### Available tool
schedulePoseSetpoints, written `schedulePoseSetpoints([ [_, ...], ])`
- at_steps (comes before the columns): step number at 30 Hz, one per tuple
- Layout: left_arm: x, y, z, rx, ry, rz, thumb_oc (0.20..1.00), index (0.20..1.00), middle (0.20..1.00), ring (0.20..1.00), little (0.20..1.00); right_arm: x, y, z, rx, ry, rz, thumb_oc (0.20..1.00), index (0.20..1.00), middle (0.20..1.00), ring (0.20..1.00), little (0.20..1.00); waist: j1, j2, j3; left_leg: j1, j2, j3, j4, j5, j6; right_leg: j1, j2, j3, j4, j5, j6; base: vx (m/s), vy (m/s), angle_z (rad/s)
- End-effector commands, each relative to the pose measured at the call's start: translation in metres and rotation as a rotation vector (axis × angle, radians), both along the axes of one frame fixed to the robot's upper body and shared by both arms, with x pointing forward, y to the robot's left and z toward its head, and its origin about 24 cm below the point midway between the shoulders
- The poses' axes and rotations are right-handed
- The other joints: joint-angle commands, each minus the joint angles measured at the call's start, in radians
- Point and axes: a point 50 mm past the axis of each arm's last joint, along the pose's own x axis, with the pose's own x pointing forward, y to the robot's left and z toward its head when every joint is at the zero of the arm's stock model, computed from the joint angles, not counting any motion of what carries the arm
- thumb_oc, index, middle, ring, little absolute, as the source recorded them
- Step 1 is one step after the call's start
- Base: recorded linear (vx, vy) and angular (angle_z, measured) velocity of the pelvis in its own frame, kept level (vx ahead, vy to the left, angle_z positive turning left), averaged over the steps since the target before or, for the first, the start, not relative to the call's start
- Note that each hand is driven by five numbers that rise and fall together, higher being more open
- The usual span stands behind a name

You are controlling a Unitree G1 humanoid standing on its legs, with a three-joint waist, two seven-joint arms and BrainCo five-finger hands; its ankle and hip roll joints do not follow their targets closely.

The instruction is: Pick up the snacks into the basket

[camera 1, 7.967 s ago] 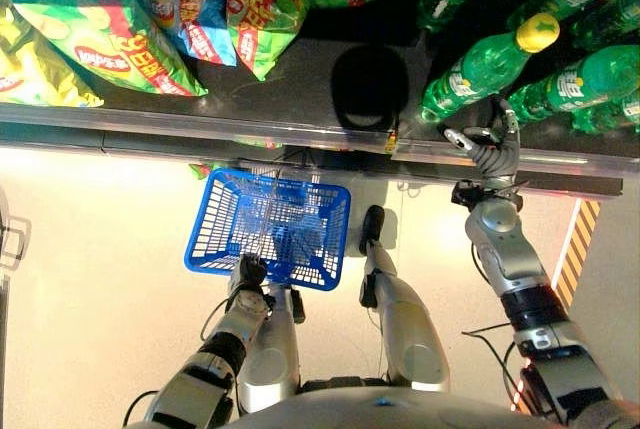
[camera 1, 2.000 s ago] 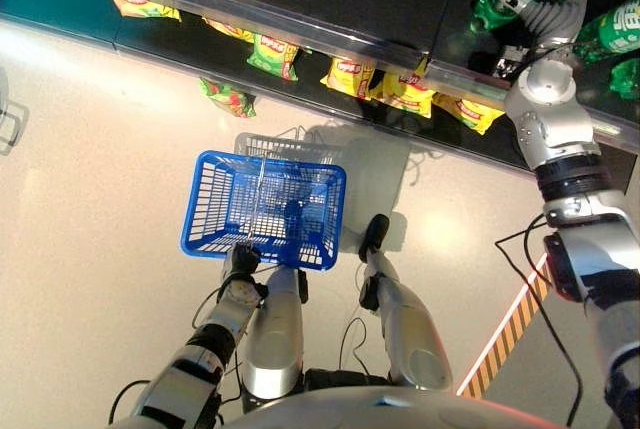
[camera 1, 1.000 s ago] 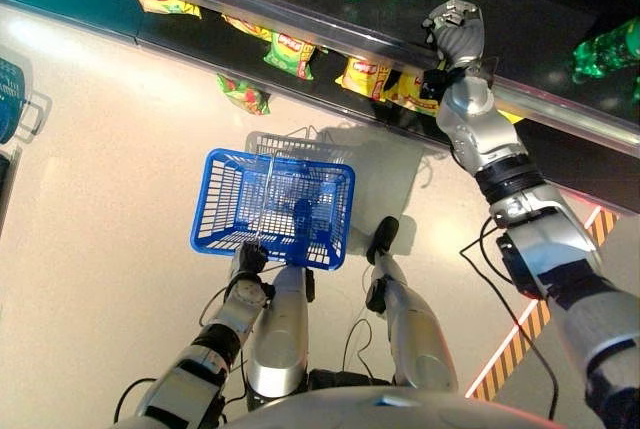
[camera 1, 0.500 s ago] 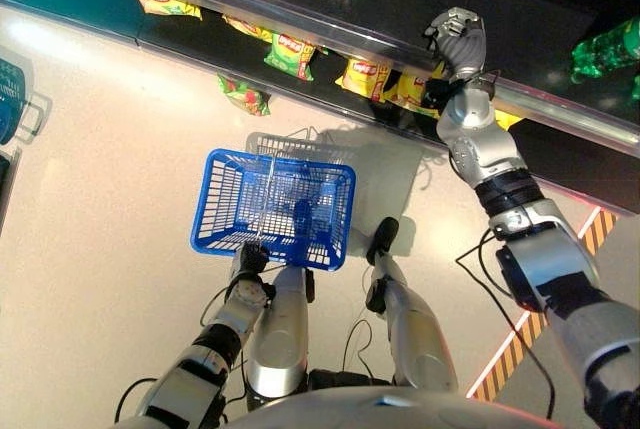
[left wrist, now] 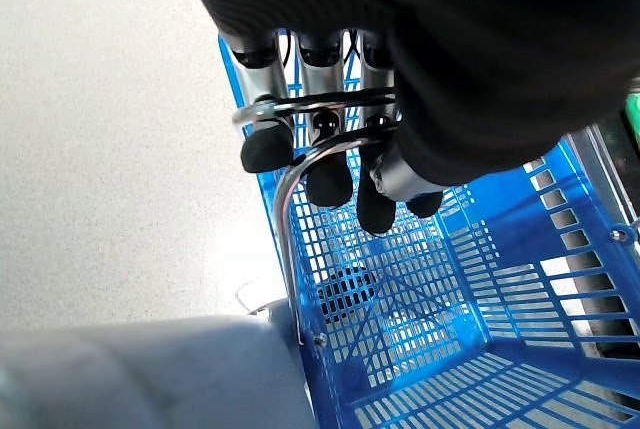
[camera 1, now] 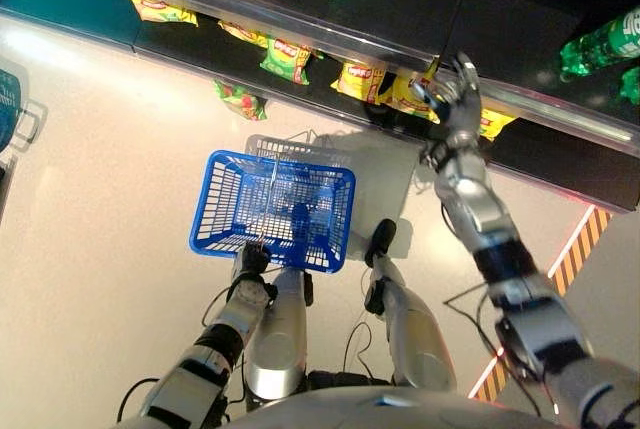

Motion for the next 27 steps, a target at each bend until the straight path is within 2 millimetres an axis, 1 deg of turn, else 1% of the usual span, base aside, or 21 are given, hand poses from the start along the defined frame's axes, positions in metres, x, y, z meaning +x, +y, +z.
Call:
schedulePoseSetpoints([
  [1,-0.027,0.017,-0.017,0.078,0.089,0.046,0.200,0.200,0.200,0.200,0.200,-0.028,-0.029,-0.024,0.030,0.043,-0.105,1.000,1.000,1.000,1.000,1.000,-0.034,-0.056,-0.006,-0.023,-0.027,0.020,-0.001,-0.032,-0.004,-0.022,-0.126,0.057,0.022,0.041,0.157,-0.01,0.006,-0.04],
  [3,-0.028,0.019,-0.017,0.082,0.089,0.049,0.200,0.200,0.200,0.200,0.200,-0.038,-0.039,-0.028,0.025,0.044,-0.138,1.000,1.000,1.000,1.000,1.000,-0.049,-0.058,-0.006,-0.019,-0.028,0.027,0.000,-0.034,-0.003,-0.022,-0.125,0.063,0.022,0.043,0.158,-0.02,0.018,-0.05],
  [5,-0.029,0.020,-0.016,0.085,0.088,0.049,0.200,0.200,0.200,0.200,0.200,-0.046,-0.047,-0.027,0.022,0.028,-0.167,1.000,1.000,1.000,1.000,1.000,-0.061,-0.058,-0.007,-0.015,-0.029,0.036,0.002,-0.036,-0.002,-0.024,-0.123,0.072,0.022,0.044,0.159,-0.02,0.016,-0.16],
  [8,-0.027,0.021,-0.015,0.087,0.081,0.049,0.200,0.200,0.200,0.200,0.200,-0.053,-0.056,-0.021,0.013,-0.005,-0.208,1.000,1.000,1.000,1.000,1.000,-0.076,-0.055,-0.010,-0.012,-0.030,0.048,0.003,-0.039,-0.001,-0.029,-0.122,0.086,0.022,0.046,0.158,-0.02,0.011,-0.24],
  [11,-0.026,0.021,-0.014,0.089,0.076,0.043,0.200,0.200,0.200,0.200,0.200,-0.057,-0.060,-0.018,0.005,-0.019,-0.224,1.000,1.000,1.000,1.000,1.000,-0.085,-0.052,-0.014,-0.013,-0.031,0.056,0.003,-0.035,0.000,-0.037,-0.122,0.096,0.020,0.052,0.158,-0.01,0.011,-0.21],
  [13,-0.024,0.022,-0.013,0.092,0.070,0.040,0.200,0.200,0.200,0.200,0.200,-0.063,-0.067,-0.009,-0.007,-0.062,-0.250,1.000,1.000,1.000,1.000,1.000,-0.098,-0.047,-0.015,-0.005,-0.032,0.062,0.005,-0.044,0.000,-0.036,-0.119,0.106,0.021,0.048,0.158,-0.01,-0.013,-0.10],
  [16,-0.024,0.022,-0.013,0.093,0.072,0.039,0.200,0.200,0.200,0.200,0.200,-0.069,-0.073,-0.006,-0.005,-0.083,-0.267,1.000,1.000,1.000,1.000,1.000,-0.105,-0.045,-0.018,-0.008,-0.032,0.065,0.004,-0.038,0.000,-0.042,-0.120,0.108,0.021,0.053,0.157,-0.02,-0.013,-0.13],
  [17,-0.024,0.022,-0.013,0.095,0.074,0.037,0.200,0.200,0.200,0.200,0.200,-0.074,-0.077,0.000,0.005,-0.117,-0.290,1.000,1.000,1.000,1.000,1.000,-0.114,-0.044,-0.019,-0.004,-0.032,0.068,0.004,-0.039,-0.001,-0.043,-0.118,0.112,0.021,0.053,0.157,0.00,-0.010,-0.07],
  [18,-0.024,0.022,-0.013,0.095,0.074,0.037,0.200,0.200,0.200,0.200,0.200,-0.074,-0.077,0.000,0.005,-0.117,-0.290,1.000,1.000,1.000,1.000,1.000,-0.113,-0.044,-0.020,-0.005,-0.032,0.068,0.003,-0.038,-0.001,-0.044,-0.118,0.112,0.021,0.053,0.157,0.01,-0.027,-0.04],
  [19,-0.025,0.022,-0.014,0.097,0.082,0.036,0.200,0.200,0.200,0.200,0.200,-0.079,-0.080,0.002,0.016,-0.135,-0.301,1.000,1.000,1.000,1.000,1.000,-0.120,-0.044,-0.022,0.001,-0.031,0.070,0.005,-0.045,-0.002,-0.039,-0.116,0.114,0.022,0.047,0.157,0.00,-0.024,-0.03],
  [20,-0.025,0.022,-0.014,0.098,0.083,0.035,0.200,0.200,0.200,0.200,0.200,-0.081,-0.082,0.005,0.001,-0.145,-0.306,1.000,1.000,1.000,1.000,1.000,-0.123,-0.043,-0.025,-0.002,-0.031,0.071,0.003,-0.039,-0.002,-0.043,-0.116,0.115,0.021,0.052,0.155,0.01,-0.030,-0.03],
  [21,-0.026,0.022,-0.015,0.101,0.085,0.031,0.200,0.200,0.200,0.200,0.200,-0.082,-0.083,0.007,-0.004,-0.152,-0.313,1.000,1.000,1.000,1.000,1.000,-0.124,-0.042,-0.026,0.001,-0.030,0.073,0.005,-0.045,-0.003,-0.040,-0.115,0.115,0.022,0.047,0.156,0.00,0.000,0.00],
  [23,-0.026,0.021,-0.015,0.101,0.084,0.030,0.200,0.200,0.200,0.200,0.200,-0.083,-0.084,0.010,-0.005,-0.168,-0.320,1.000,1.000,1.000,1.000,1.000,-0.126,-0.041,-0.029,-0.002,-0.031,0.075,0.003,-0.039,-0.002,-0.046,-0.115,0.118,0.022,0.052,0.154,0.00,0.000,0.00],
  [26,-0.027,0.020,-0.016,0.102,0.093,0.023,0.200,0.200,0.200,0.200,0.200,-0.082,-0.089,0.015,-0.014,-0.182,-0.347,1.000,1.000,1.000,1.000,1.000,-0.126,-0.039,-0.034,0.001,-0.029,0.076,0.005,-0.045,-0.004,-0.045,-0.113,0.120,0.022,0.049,0.155,0.00,0.000,0.00],
  [27,-0.027,0.020,-0.016,0.104,0.095,0.019,0.200,0.200,0.200,0.200,0.200,-0.079,-0.090,0.018,-0.015,-0.191,-0.351,1.000,1.000,1.000,1.000,1.000,-0.126,-0.039,-0.036,-0.003,-0.030,0.077,0.003,-0.038,-0.003,-0.050,-0.114,0.121,0.020,0.055,0.154,0.00,-0.017,-0.03],
])
